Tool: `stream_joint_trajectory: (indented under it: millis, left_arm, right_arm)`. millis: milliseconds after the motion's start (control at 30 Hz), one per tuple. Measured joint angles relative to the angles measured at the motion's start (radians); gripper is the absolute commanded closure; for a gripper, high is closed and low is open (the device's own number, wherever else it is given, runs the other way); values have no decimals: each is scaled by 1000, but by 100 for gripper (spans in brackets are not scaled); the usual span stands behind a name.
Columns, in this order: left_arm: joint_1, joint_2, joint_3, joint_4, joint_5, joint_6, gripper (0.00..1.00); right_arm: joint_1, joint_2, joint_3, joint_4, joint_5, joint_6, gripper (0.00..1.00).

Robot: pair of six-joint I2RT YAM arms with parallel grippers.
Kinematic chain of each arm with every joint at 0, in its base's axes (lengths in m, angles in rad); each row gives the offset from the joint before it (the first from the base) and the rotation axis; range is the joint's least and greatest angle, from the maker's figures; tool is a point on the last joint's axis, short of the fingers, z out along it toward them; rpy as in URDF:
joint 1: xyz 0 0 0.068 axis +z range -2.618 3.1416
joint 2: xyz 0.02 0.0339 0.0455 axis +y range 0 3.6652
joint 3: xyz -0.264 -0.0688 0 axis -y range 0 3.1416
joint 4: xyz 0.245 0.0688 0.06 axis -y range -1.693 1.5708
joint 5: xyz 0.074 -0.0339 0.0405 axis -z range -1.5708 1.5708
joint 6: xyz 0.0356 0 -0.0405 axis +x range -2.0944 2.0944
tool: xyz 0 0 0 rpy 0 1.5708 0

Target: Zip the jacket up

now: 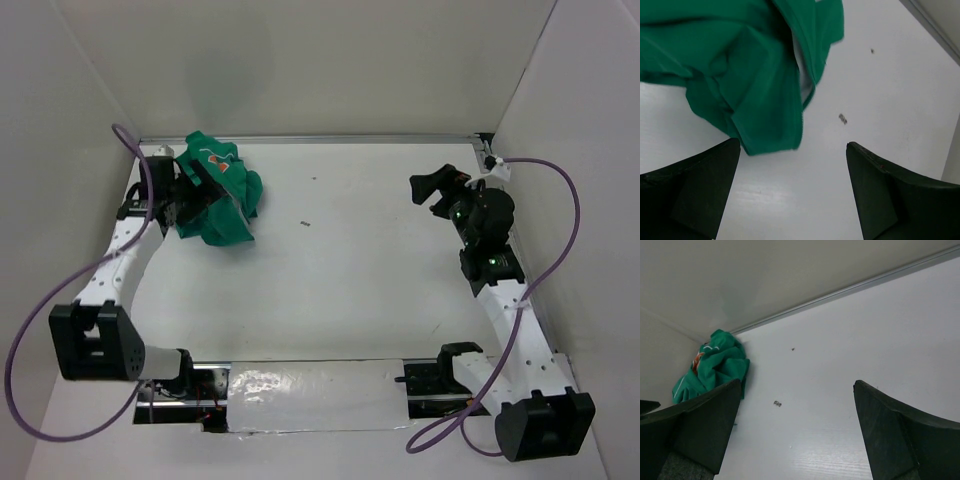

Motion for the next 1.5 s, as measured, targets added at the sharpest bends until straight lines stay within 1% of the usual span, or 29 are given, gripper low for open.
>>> stream_joint_trajectory:
  millis: [100, 167, 233, 367, 433, 467, 500, 533, 567, 667, 767, 800, 833, 900, 967, 1033, 1100, 1167, 1233, 1267, 1333, 1467, 1500]
  left_arm:
    - [47, 146, 100, 6, 0, -3, 1]
    - [69, 262, 192, 11, -6, -11, 1]
    - [76, 377, 292, -23, -10, -16, 1]
    - [76, 641, 526, -40, 6, -18, 1]
    - [74, 741, 594, -41, 28, -15, 1]
    - [73, 777, 612, -42, 37, -14, 6]
    - [72, 813, 632, -47, 48, -13, 37]
    - [70, 843, 650, -55, 53, -15, 66]
    - [68, 864, 669, -69, 55, -16, 100]
    - [58, 904, 727, -109, 67, 10, 100]
    - [40, 875, 729, -117, 48, 44, 100]
    - [23, 843, 713, -115, 31, 68, 100]
    - [-2, 791, 677, -92, 13, 93, 100]
    - [-66, 635, 576, -69, -15, 150, 100]
    - [-151, 447, 491, -49, -25, 201, 100]
    - [-257, 235, 429, 4, -13, 253, 100]
    - [-348, 54, 415, 48, 30, 290, 100]
    - [-401, -85, 422, 90, 79, 320, 100]
    - [-424, -167, 442, 113, 99, 333, 100]
    - [-427, -191, 462, 117, 103, 339, 100]
    - [-428, -190, 521, 123, 102, 351, 100]
    - [-436, -58, 603, 119, 100, 370, 100]
    - [-449, -3, 622, 107, 96, 378, 97]
  right_arm:
    - [0, 11, -1, 0, 28, -4, 0]
    - [0, 18, -1, 0, 50, -7, 0]
    - [0, 29, -1, 0, 67, -9, 0]
    - [0, 56, -1, 0, 93, -18, 0]
    - [0, 71, -1, 0, 100, -22, 0]
    - [0, 78, -1, 0, 102, -23, 0]
    - [0, 85, -1, 0, 106, -24, 0]
    - [0, 91, -1, 0, 109, -25, 0]
    - [0, 95, -1, -2, 113, -26, 0]
    - [0, 98, -1, -5, 120, -26, 0]
    - [0, 92, -5, 1, 118, -26, 0]
    - [0, 88, -9, 3, 117, -26, 0]
    - [0, 80, -16, 6, 114, -26, 0]
    - [-1, 68, -29, 8, 105, -26, 0]
    - [-2, 55, -39, 10, 93, -26, 0]
    - [-2, 39, -48, 11, 82, -23, 0]
    - [-2, 14, -61, 12, 75, -21, 0]
    - [-2, -20, -77, 11, 69, -17, 0]
    - [-2, -53, -89, 11, 69, -10, 0]
    - [-2, -68, -93, 10, 70, -8, 0]
    - [-2, -93, -94, 9, 74, -3, 0]
    - [-3, -124, -94, 1, 110, 3, 0]
    - [-3, -126, -94, -4, 120, 4, 0]
